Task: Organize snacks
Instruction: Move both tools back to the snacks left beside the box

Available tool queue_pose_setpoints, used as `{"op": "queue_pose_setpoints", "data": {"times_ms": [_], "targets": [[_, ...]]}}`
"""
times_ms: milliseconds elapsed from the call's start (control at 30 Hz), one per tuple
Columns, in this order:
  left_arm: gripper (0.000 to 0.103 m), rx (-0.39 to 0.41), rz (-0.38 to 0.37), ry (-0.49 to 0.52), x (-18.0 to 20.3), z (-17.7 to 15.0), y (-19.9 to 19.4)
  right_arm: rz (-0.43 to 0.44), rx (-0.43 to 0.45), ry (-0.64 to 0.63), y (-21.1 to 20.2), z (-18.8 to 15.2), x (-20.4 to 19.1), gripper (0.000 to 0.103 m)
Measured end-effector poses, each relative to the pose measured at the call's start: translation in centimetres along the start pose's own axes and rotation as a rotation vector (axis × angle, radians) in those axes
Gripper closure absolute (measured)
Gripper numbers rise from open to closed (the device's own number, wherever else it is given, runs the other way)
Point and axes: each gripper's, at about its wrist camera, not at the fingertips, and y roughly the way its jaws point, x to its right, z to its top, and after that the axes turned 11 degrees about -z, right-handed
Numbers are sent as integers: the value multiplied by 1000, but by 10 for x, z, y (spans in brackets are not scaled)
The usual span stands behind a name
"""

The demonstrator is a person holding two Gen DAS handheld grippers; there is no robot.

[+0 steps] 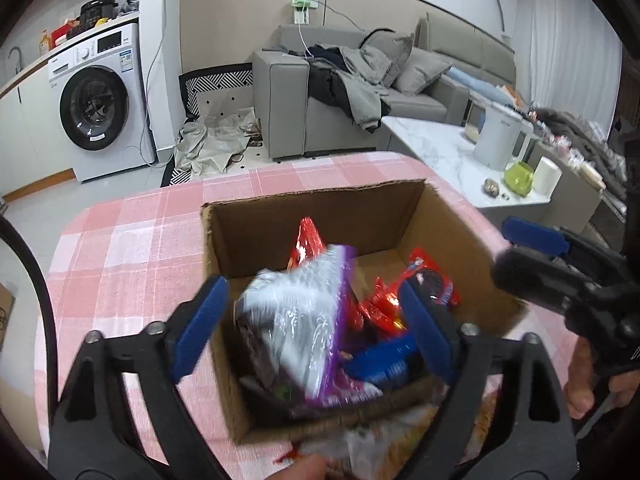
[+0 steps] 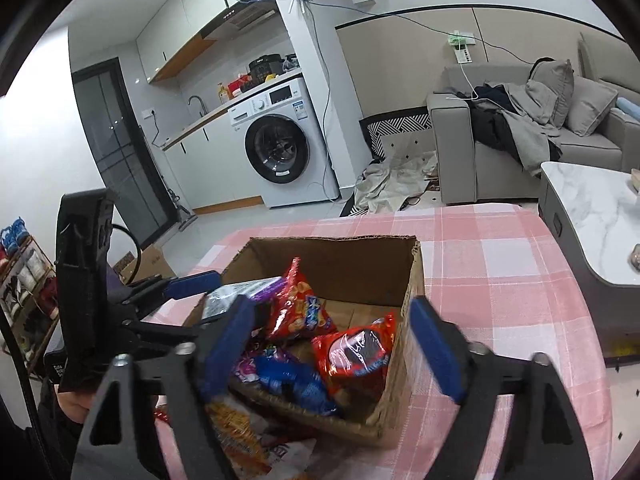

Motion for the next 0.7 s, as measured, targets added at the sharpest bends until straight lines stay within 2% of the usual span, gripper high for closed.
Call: {"op": "queue_pose_setpoints", "data": {"times_ms": [33, 100, 267, 433, 700], "targets": [[2, 8, -4, -13, -2, -2, -9, 3, -5, 7, -4, -1, 2, 6], [1, 34, -21, -23, -2, -8, -26, -9, 2, 23, -14, -4, 5, 1], [1, 49, 25, -22, -4, -33, -64, -48, -14, 42, -33, -16, 11, 0], [1, 38, 47, -38, -7, -65, -90, -43, -16, 45, -46, -33, 11, 0], [1, 31, 79, -42, -3, -99, -106, -39, -70, -12, -54, -65, -4, 0]]}}
